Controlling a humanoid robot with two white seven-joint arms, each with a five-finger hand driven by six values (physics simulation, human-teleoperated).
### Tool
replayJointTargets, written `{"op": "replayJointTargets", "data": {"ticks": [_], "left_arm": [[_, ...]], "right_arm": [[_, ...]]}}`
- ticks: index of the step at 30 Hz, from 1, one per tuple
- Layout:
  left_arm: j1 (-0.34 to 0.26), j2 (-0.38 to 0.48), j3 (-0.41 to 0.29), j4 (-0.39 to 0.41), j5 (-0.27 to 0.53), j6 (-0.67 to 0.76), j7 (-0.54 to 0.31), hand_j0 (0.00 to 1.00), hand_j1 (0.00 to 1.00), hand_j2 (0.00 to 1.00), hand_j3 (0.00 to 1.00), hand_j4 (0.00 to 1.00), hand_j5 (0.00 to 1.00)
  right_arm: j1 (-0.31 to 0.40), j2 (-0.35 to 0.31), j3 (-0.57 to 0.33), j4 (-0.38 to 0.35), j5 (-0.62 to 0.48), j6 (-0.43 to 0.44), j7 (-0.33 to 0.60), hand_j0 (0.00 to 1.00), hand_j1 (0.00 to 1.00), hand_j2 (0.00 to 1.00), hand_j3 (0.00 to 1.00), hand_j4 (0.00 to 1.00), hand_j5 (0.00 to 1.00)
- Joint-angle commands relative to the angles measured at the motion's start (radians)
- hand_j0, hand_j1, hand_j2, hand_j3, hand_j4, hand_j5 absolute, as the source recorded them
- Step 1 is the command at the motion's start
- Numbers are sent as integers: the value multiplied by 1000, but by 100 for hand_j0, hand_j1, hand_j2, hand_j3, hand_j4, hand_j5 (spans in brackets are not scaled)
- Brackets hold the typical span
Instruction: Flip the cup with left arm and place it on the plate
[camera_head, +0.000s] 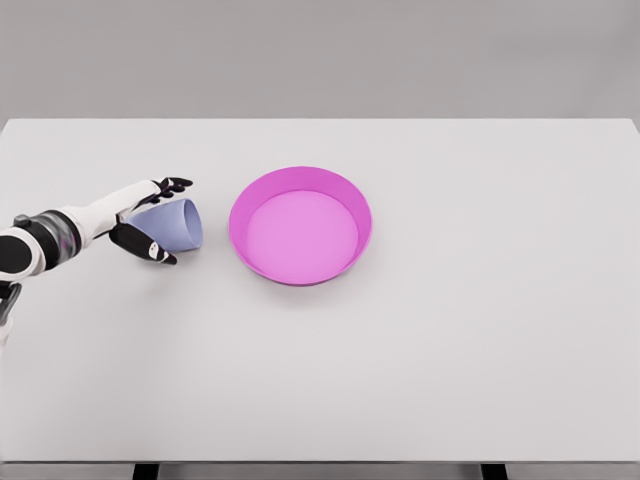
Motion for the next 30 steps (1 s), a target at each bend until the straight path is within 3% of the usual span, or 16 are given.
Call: {"op": "replayJointTargets", "data": {"ticks": [1,11,13,24,30], "left_arm": [[0,0,0,8,0,-1,0,100,100,100,100,100,100],[-12,-23,-5,35,-1,-1,0,100,100,100,100,100,100],[-49,-24,-49,64,-9,-1,0,100,100,100,100,100,100],[-52,-31,-55,87,-14,-3,0,100,100,100,100,100,100],[-52,-31,-55,90,-24,-4,0,87,87,87,87,87,87]], "right_arm": [[0,0,0,0,-1,0,0,100,100,100,100,100,100],[0,0,0,0,1,0,0,100,100,100,100,100,100],[0,0,0,0,-1,-1,0,100,100,100,100,100,100],[0,0,0,0,-1,0,0,100,100,100,100,100,100],[0,0,0,0,-1,0,0,100,100,100,100,100,100]]}}
